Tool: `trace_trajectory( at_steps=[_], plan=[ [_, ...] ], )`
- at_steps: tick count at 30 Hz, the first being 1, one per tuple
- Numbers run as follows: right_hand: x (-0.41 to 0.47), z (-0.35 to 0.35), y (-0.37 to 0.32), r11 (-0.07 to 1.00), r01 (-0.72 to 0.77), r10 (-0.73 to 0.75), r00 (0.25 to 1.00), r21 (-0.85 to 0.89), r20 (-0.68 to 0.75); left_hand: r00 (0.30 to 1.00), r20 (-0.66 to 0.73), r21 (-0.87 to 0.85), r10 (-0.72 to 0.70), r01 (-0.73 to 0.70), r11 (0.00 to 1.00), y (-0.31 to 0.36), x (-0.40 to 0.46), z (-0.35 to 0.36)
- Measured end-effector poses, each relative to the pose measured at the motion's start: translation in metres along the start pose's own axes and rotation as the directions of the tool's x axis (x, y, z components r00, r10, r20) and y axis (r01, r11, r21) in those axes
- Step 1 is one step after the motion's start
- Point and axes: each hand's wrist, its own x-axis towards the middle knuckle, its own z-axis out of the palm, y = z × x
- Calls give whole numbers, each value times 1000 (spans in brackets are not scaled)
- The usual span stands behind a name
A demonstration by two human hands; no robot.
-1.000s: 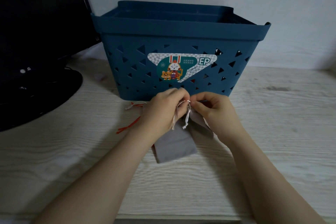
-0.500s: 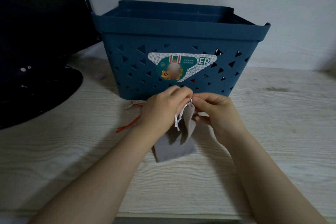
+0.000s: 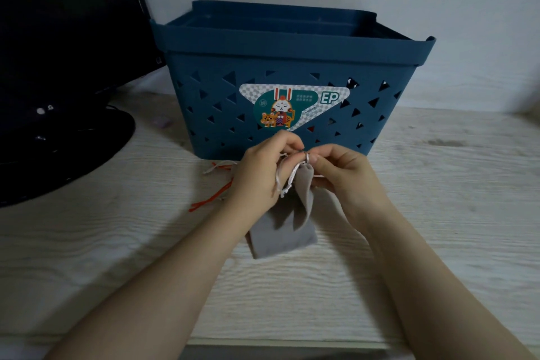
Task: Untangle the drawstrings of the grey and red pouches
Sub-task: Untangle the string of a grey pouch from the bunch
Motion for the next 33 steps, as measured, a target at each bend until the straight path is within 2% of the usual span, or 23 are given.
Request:
trace_trajectory(
  at_steps=[5,8,11,13,15,17,19,20,23,25,27,30,33],
  plan=[
    [-1,-1,1,999,40,-40,999,-26,-5,988,12,-163,-153,153,975,-1,3,3],
    [1,-5,4,959,103,-114,993,-264,-27,986,92,-75,-139,146,986,-4,4,0],
    [5,-9,6,880,123,-184,979,-459,-89,996,80,121,-39,29,992,-8,5,-3],
    [6,-11,5,842,165,-270,953,-514,-137,1000,22,135,7,-10,991,-5,6,-4],
    [7,-11,6,812,171,-310,936,-557,-165,999,34,84,-24,21,996,1,5,-4],
    [7,-13,9,886,105,-198,966,-451,-165,981,152,41,-123,119,992,2,3,-2],
    [5,-11,9,962,8,-40,993,-273,-111,933,269,69,-241,231,971,2,3,-1],
    [5,-10,10,972,-11,-7,997,-235,-78,909,305,81,-284,273,959,2,3,0],
    [5,-5,12,930,66,-74,997,-361,-10,855,363,-94,-370,429,898,6,4,4],
    [5,0,15,920,107,-93,994,-377,54,807,404,-247,-431,549,798,10,2,7],
    [3,1,14,944,94,-68,993,-316,94,780,423,-376,-462,615,693,12,2,6],
    [3,-3,8,994,78,-70,992,-77,105,793,427,-570,-434,609,552,16,5,3],
    [2,-3,-1,967,53,-68,996,251,51,836,408,-766,-366,532,361,30,5,3]
  ],
)
